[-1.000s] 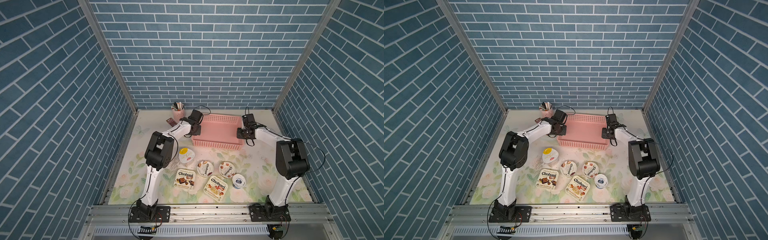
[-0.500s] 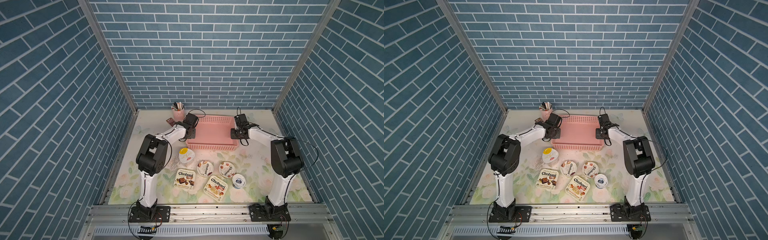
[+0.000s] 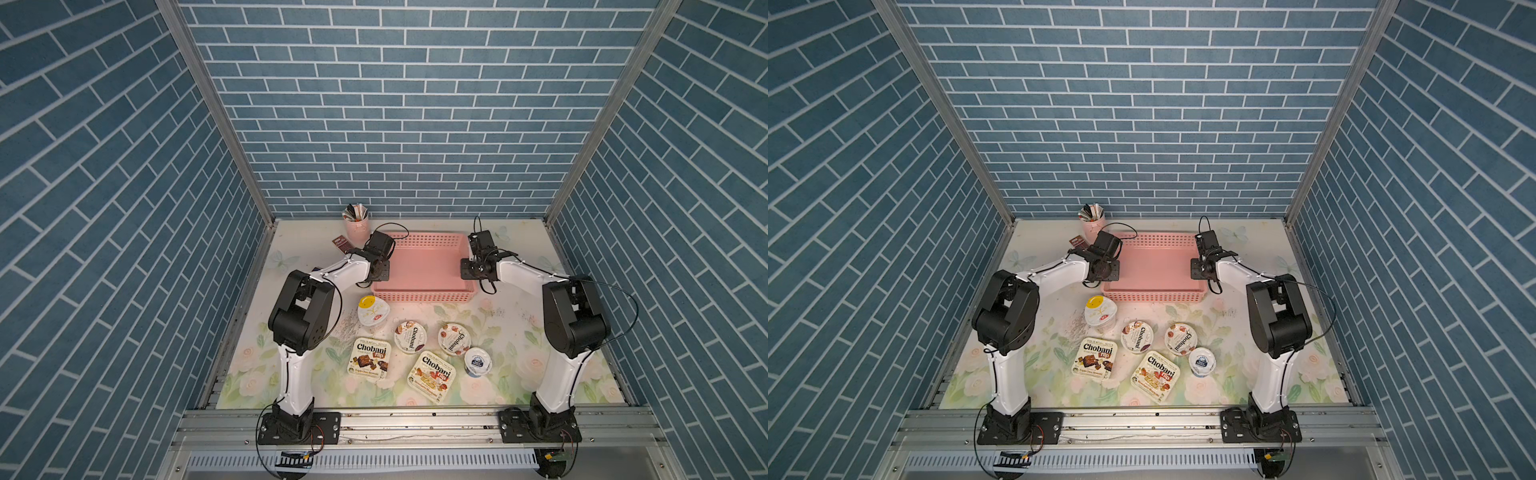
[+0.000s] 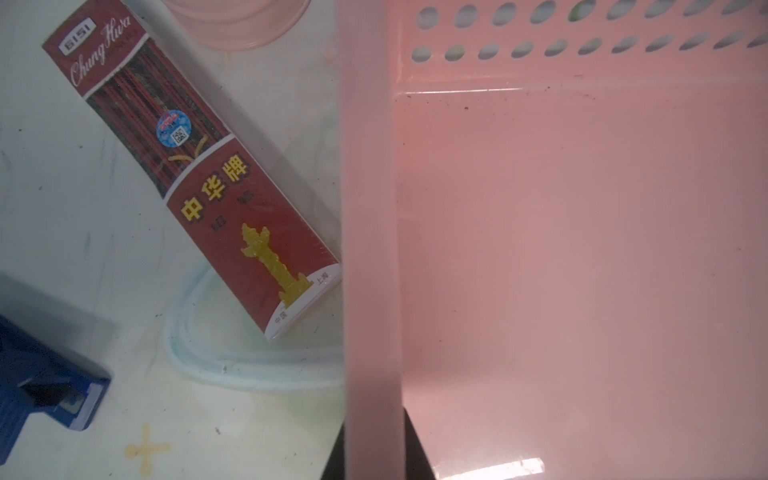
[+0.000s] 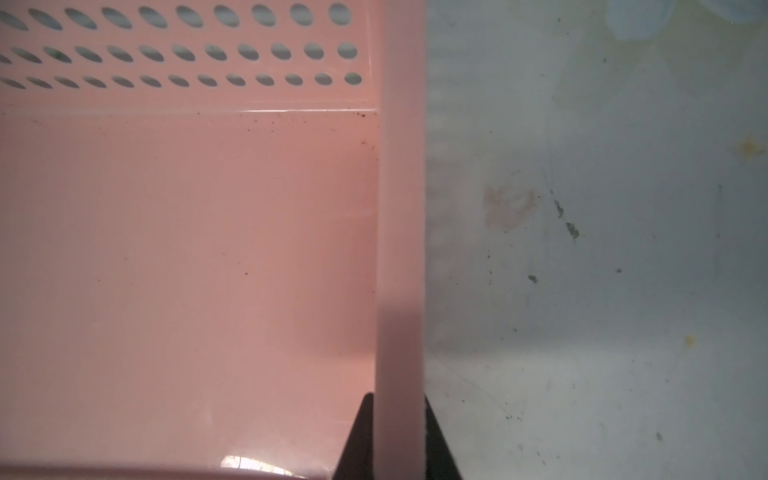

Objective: Put the yogurt in the basket
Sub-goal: Move the basket to the center of the board.

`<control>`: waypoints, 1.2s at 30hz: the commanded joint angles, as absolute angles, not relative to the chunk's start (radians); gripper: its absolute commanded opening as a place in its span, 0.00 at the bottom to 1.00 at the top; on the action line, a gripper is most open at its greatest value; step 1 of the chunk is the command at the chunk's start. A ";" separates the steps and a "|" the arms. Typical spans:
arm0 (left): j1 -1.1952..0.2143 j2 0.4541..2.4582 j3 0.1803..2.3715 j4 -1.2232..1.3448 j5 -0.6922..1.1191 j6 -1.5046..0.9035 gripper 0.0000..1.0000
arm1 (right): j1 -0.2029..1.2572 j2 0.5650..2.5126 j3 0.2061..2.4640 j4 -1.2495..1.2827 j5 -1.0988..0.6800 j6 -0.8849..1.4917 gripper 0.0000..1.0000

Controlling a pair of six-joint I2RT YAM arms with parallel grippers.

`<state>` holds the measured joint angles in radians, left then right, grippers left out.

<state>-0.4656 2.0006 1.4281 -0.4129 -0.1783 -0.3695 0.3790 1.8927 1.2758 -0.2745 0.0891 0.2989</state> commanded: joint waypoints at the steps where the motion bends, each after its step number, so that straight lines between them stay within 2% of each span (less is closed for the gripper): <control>1: -0.492 1.991 1.418 -0.451 -0.136 -0.319 0.04 | 0.414 1.891 1.247 -0.305 0.051 0.282 0.00; 3: -0.492 1.998 1.427 -0.450 -0.137 -0.316 0.25 | 0.414 1.893 1.248 -0.302 0.050 0.284 0.00; 7: -0.489 2.019 1.460 -0.454 -0.143 -0.305 0.46 | 0.414 1.894 1.250 -0.299 0.061 0.285 0.00; 10: -0.489 2.041 1.499 -0.470 -0.144 -0.298 0.48 | 0.415 1.898 1.256 -0.299 0.069 0.285 0.00; 11: -0.490 2.047 1.511 -0.476 -0.144 -0.296 0.49 | 0.414 1.900 1.258 -0.300 0.073 0.285 0.03; 17: -0.490 2.061 1.553 -0.485 -0.143 -0.293 0.65 | 0.414 1.902 1.264 -0.299 0.082 0.285 0.36; 24: -0.489 2.075 1.564 -0.497 -0.160 -0.295 0.81 | 0.414 1.904 1.273 -0.299 0.082 0.284 0.60; 28: -0.489 2.074 1.564 -0.501 -0.188 -0.299 1.00 | 0.414 1.901 1.279 -0.298 0.081 0.281 0.76; 32: -0.490 2.067 1.576 -0.502 -0.219 -0.303 1.00 | 0.414 1.889 1.287 -0.291 0.080 0.277 0.90; 36: -0.491 2.046 1.598 -0.499 -0.230 -0.299 1.00 | 0.415 1.859 1.302 -0.291 0.077 0.267 0.96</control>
